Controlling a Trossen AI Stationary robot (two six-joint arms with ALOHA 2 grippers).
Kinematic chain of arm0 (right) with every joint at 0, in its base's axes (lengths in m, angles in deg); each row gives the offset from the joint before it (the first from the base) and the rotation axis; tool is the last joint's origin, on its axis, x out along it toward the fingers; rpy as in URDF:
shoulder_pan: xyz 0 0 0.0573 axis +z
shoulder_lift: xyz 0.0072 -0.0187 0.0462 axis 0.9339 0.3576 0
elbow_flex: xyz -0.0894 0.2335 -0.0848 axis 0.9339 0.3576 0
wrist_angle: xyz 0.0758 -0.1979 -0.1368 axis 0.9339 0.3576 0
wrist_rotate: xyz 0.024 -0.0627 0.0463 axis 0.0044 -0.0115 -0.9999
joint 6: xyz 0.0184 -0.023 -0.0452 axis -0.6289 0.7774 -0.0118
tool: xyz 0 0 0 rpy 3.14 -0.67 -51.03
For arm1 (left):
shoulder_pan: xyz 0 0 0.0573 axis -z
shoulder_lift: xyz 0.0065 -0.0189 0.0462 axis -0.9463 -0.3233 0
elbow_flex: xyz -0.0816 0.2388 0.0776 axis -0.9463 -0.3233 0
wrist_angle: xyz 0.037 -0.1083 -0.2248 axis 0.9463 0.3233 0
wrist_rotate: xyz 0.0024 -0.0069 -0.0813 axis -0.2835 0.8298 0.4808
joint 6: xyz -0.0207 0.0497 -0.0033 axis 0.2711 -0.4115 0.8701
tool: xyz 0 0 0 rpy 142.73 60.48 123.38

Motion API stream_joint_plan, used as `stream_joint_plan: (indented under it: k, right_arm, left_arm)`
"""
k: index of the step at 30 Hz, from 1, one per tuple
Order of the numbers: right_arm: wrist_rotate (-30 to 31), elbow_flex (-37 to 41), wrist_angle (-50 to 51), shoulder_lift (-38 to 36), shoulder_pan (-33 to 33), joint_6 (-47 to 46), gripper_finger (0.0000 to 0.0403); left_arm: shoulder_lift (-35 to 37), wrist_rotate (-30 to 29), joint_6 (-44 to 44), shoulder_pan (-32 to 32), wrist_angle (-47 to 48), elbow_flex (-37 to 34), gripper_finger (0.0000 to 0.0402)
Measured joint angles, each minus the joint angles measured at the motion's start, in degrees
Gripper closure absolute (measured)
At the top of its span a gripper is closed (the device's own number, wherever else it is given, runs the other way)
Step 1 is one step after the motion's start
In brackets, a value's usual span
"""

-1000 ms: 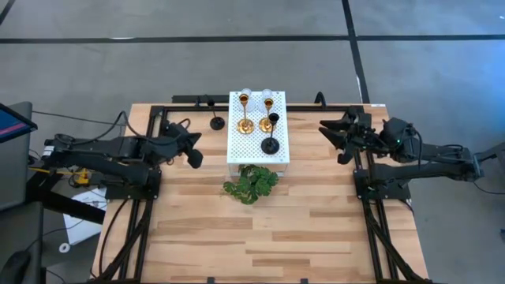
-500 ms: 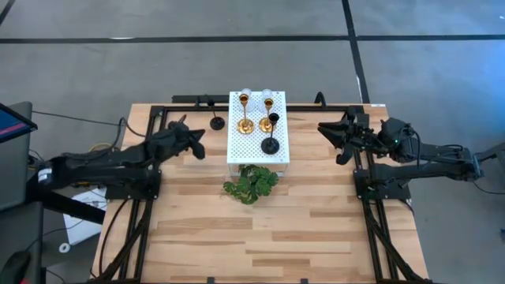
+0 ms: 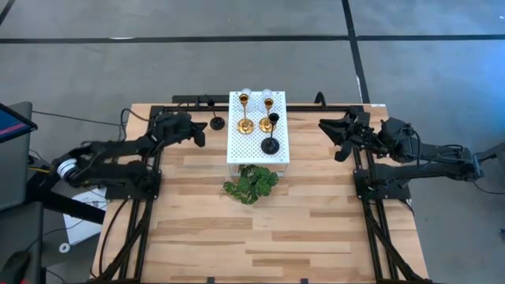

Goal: Pick & Place candle stick holders
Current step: Align the black candle holder with the other black candle holder on the shelf

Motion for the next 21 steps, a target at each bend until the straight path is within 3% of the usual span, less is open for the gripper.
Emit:
stream_joint_plan:
  k: [6, 13, 21]
  right_arm:
    - [0.0, 0.0, 0.0, 0.0, 0.0, -0.9, 0.0334]
    - [0.3, 0.0, 0.0, 0.0, 0.0, -1.0, 0.0334]
    - [0.4, 0.0, 0.2, 0.0, 0.0, -1.0, 0.0334]
  left_arm:
    - [-9.4, 0.9, -0.2, -2.0, -8.5, 0.0, 0.0394]
    - [-15.4, 1.5, -3.2, -1.9, -19.1, 0.0, 0.0396]
    - [-17.5, -0.4, -3.3, -1.9, -20.0, 0.0, 0.0392]
